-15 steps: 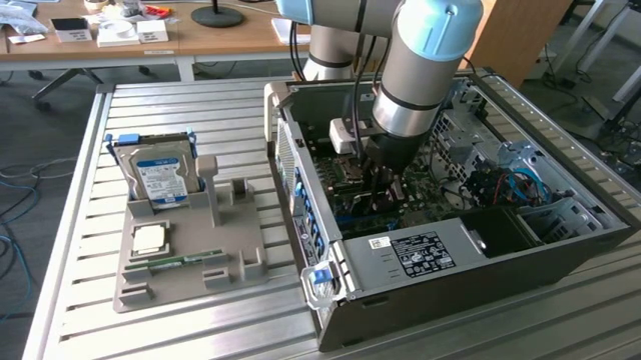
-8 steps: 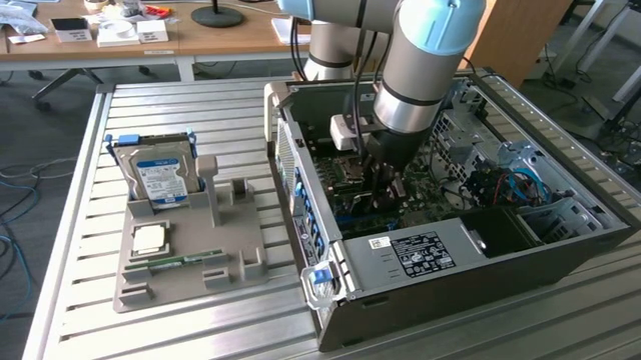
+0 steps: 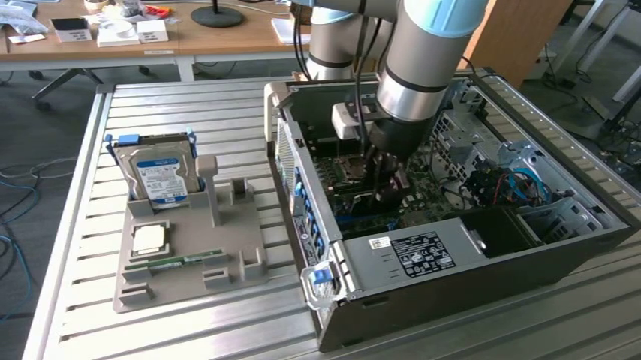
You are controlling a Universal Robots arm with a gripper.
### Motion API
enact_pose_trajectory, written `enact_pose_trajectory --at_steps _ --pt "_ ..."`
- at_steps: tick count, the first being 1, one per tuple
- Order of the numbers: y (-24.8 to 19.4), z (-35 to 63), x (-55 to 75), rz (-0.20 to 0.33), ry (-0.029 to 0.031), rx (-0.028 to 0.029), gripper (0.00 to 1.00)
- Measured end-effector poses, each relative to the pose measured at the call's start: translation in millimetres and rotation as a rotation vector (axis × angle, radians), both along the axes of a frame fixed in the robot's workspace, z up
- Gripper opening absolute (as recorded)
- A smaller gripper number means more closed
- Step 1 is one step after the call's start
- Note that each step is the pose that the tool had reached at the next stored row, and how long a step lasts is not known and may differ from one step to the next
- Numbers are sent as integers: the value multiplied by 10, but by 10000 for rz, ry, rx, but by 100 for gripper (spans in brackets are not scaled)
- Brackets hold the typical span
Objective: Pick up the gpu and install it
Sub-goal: 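Insert the gpu into the slot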
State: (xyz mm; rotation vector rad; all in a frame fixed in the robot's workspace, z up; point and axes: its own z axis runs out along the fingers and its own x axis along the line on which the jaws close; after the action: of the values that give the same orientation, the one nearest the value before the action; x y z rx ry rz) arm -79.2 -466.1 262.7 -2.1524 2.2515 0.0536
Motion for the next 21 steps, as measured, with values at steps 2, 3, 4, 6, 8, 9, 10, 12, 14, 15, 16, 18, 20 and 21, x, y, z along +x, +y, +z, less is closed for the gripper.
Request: enact_pose_trajectory --at_steps 2,3,4,6,8,9,10,12,14,15,16,18,20,21 --pt "1 41 0 -1 0 -1 46" --pt "1 60 0 0 0 -1 46" --pt "2 81 0 0 0 -2 46" --pt "3 123 0 -1 -1 -5 46" --pt "4 169 0 0 0 -9 46" --pt "4 192 0 0 0 -13 46" --pt "5 215 0 0 0 -17 46" --pt "7 259 0 -1 -1 -28 46" --pt "9 298 0 -1 0 -44 46" --pt "11 317 -1 -1 0 -54 46" --pt "13 333 0 0 0 -65 46" --pt "17 362 0 0 0 -90 46" --pt "18 377 0 1 -1 -103 46" --pt "18 376 0 0 -1 -102 46"
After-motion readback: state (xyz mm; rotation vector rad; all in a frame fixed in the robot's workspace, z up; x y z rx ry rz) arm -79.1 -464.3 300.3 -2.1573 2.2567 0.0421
